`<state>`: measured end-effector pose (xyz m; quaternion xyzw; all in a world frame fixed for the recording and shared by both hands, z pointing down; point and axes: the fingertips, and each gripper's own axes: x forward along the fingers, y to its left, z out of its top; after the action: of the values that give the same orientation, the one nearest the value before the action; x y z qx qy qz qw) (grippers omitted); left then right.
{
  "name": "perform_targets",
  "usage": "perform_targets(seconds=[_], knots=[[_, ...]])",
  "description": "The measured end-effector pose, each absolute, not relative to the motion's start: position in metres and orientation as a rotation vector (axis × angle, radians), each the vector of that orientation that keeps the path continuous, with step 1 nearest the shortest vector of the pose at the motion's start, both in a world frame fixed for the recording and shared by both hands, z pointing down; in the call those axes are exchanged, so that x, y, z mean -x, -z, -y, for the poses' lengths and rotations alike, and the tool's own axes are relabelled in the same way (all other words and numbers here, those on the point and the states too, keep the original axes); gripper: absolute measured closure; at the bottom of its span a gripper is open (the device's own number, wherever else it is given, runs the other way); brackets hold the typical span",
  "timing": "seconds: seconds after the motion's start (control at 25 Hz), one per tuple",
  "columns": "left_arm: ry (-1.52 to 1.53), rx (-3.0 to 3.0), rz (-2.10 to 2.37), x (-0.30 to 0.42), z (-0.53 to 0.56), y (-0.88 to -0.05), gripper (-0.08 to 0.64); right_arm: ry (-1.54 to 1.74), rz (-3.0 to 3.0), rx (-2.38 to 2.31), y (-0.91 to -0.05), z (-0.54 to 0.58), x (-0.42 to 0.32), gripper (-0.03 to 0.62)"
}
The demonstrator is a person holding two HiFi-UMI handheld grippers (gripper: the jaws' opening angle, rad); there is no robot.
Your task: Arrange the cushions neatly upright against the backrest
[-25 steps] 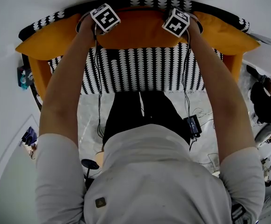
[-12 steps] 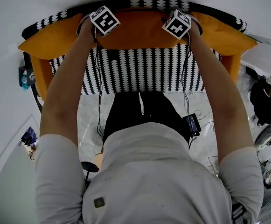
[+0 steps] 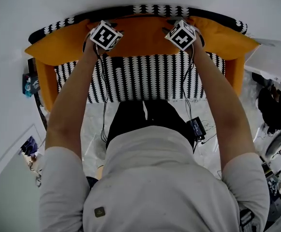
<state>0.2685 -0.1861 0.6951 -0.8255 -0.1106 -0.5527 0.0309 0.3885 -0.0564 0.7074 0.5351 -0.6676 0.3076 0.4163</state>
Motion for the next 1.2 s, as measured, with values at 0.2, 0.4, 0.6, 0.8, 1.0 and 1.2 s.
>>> perform_targets(seconds=[0.2, 0.4, 0.6, 0.8, 1.0, 1.2], knots=[[1.647, 2.663, 0.303, -0.255, 0.163, -0.659, 0.377, -0.778, 1.723, -1.435, -0.667, 0.043, -0.367, 0.431], [1.499, 2.814, 0.208, -0.248, 0.149, -0.61, 0.379, -0.726, 1.784, -1.53, -0.622, 0.04, -0.341, 0.433], [1.356, 2.891, 0.195, -0.242, 0.118, -0.565, 0.387, -0.682, 1.821, -1.567, -0.584, 0.015, -0.316, 0.437], [1.237, 2.95, 0.158, -0.228, 0.101, -0.528, 0.394, -0.656, 1.883, -1.673, -0.536, 0.003, -0.297, 0.456], [1.014, 3.125, 0.075, -0.218, 0.079, -0.472, 0.421, -0.604, 1.925, -1.747, -0.499, -0.016, -0.283, 0.469], [0.837, 3.162, 0.018, -0.219, 0.065, -0.439, 0.47, -0.528, 1.963, -1.859, -0.459, -0.033, -0.28, 0.502]])
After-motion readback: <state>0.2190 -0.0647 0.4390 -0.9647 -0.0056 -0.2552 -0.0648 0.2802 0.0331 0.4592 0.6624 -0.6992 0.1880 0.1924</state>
